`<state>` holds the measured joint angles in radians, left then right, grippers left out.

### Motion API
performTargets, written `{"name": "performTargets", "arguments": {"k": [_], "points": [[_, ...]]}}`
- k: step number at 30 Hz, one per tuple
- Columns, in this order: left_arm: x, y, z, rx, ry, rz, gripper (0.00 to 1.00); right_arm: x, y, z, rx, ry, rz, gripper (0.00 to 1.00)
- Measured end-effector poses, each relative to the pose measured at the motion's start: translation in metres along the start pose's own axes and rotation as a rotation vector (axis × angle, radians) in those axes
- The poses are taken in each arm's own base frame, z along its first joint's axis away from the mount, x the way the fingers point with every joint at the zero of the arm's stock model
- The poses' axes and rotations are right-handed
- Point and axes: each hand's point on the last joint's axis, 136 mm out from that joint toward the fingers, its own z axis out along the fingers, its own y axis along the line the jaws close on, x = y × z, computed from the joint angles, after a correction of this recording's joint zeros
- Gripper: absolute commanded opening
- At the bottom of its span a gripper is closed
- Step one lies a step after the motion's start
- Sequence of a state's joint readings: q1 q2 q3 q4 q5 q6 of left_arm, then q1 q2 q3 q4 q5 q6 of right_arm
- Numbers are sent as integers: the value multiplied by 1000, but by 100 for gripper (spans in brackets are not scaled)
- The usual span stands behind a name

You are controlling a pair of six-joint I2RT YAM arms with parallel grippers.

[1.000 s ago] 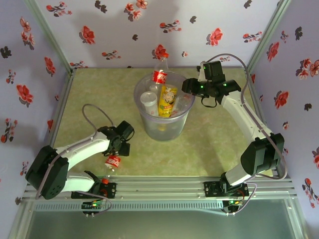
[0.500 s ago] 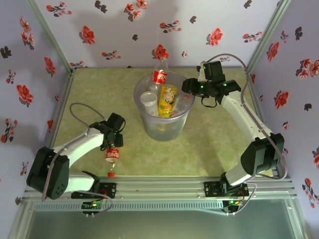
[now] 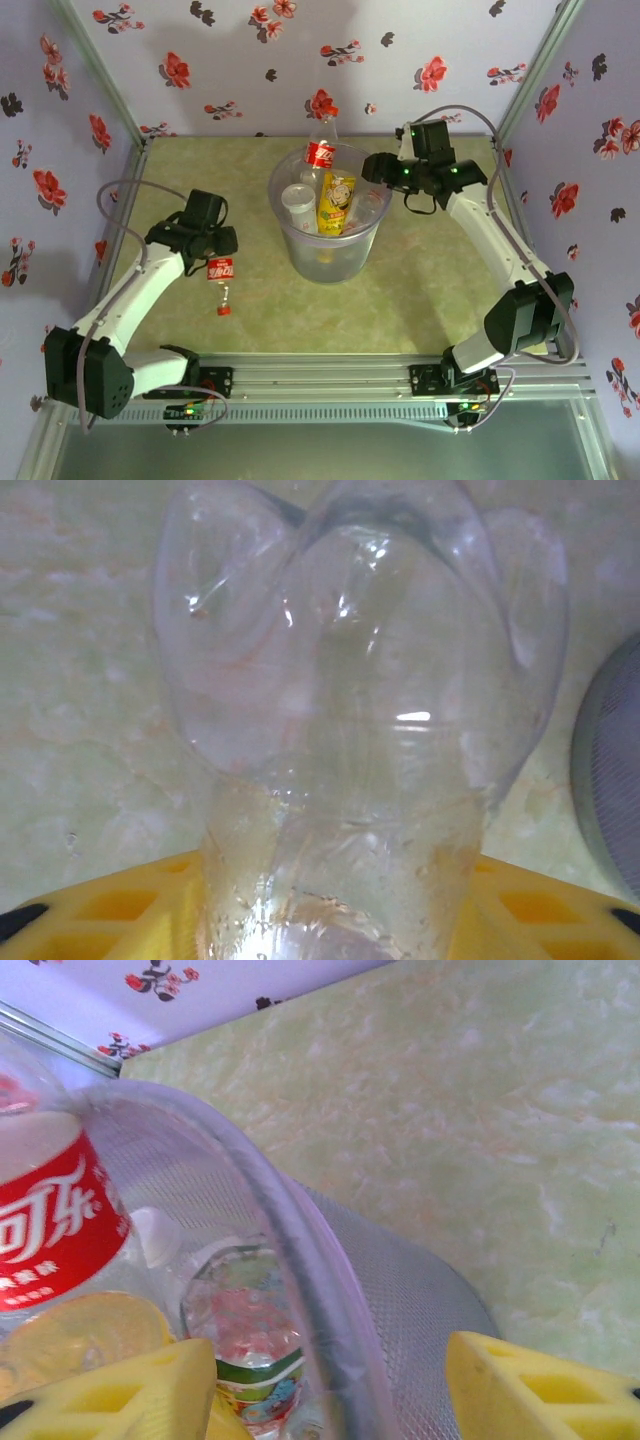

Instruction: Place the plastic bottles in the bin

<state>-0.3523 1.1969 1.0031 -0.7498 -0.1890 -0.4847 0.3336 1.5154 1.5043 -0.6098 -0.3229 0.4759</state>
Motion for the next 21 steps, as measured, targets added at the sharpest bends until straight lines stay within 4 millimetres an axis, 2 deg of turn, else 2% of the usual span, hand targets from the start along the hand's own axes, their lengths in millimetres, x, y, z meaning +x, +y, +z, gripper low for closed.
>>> {"name": "performTargets", "arguments": {"k": [3,5,8,13,16,19,21], "points": [[-26,-5,-25,33,-67,-10,49,-7,6,-9,-14,-30,-4,64],[-51,-13,-48,73,-139,-18,47,-13,8,-16,-22,-55,-5,64],[-95,-26,-93,146,-277,-37,42,-19,11,-25,-32,-85,5,64],[-160,-49,-181,315,-530,-72,34,-30,10,-40,-37,-136,15,64],[-188,-65,-227,454,-665,-98,28,-35,8,-50,-35,-164,23,64],[-208,-87,-257,602,-764,-120,22,-37,5,-59,-35,-190,38,64],[-221,-109,-269,699,-814,-121,22,-37,1,-63,-33,-203,48,64]]}}
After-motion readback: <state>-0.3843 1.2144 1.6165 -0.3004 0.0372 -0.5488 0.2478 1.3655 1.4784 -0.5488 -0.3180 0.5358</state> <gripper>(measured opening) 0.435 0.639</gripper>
